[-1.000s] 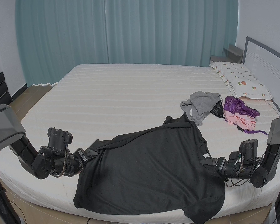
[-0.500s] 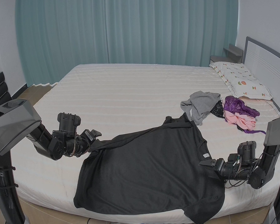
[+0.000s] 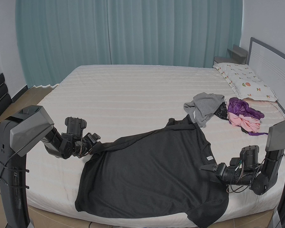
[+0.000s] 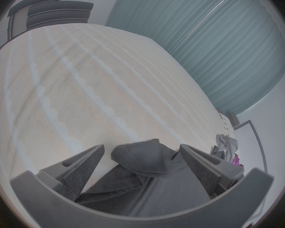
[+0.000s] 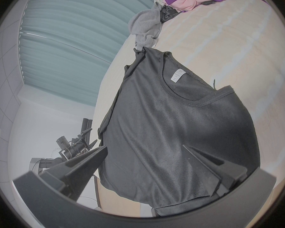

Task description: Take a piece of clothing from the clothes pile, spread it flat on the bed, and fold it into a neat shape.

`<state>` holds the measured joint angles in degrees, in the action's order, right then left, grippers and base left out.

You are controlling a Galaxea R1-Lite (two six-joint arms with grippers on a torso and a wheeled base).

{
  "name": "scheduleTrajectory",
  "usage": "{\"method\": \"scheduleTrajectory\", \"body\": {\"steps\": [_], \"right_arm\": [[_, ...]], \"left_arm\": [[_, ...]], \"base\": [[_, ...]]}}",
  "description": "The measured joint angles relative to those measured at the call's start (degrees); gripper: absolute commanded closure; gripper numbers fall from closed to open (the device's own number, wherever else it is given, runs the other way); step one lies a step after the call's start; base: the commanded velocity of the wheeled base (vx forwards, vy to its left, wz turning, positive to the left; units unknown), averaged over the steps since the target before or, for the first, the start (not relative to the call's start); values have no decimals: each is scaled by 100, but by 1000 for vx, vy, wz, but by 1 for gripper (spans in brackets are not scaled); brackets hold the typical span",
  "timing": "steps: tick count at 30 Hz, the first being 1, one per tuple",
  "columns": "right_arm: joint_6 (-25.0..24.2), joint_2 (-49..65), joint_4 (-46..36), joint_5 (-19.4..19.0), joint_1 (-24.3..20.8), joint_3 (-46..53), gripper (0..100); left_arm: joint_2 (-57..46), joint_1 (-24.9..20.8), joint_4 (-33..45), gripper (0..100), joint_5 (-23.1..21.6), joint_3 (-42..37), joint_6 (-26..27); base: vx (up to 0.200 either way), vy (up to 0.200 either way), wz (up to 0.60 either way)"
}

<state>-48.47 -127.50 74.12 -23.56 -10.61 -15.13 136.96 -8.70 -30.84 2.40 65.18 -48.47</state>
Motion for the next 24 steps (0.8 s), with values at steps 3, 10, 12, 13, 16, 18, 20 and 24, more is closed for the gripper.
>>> {"method": "scheduleTrajectory", "body": {"steps": [3, 10, 12, 13, 16, 18, 20, 24], "right_arm": [[-2, -45, 96, 2, -6, 50, 0], [2, -106, 110, 2, -9, 77, 0], [5, -111, 112, 2, -9, 77, 0], [2, -116, 110, 2, -9, 77, 0], [5, -117, 110, 2, -9, 77, 0], [2, -119, 110, 4, -9, 77, 0], [0, -119, 110, 2, -9, 77, 0], [-2, -122, 110, 4, -9, 77, 0]], "left_arm": [[102, 41, -11, 0, 30, 20, 39], [216, 37, 11, 0, 0, 124, 63], [245, 24, 27, 100, -5, 160, 96], [262, 16, 28, 100, -5, 174, 161], [317, -9, 27, 100, 9, 204, 452], [369, -22, 11, 100, 35, 218, 550], [408, -35, -5, 100, 55, 256, 553], [458, -11, -57, 100, 169, 395, 380]], "base": [[0, 0, 0], [0, 0, 0], [0, 0, 0], [0, 0, 0], [0, 0, 0], [0, 0, 0], [0, 0, 0], [0, 0, 0]]}}
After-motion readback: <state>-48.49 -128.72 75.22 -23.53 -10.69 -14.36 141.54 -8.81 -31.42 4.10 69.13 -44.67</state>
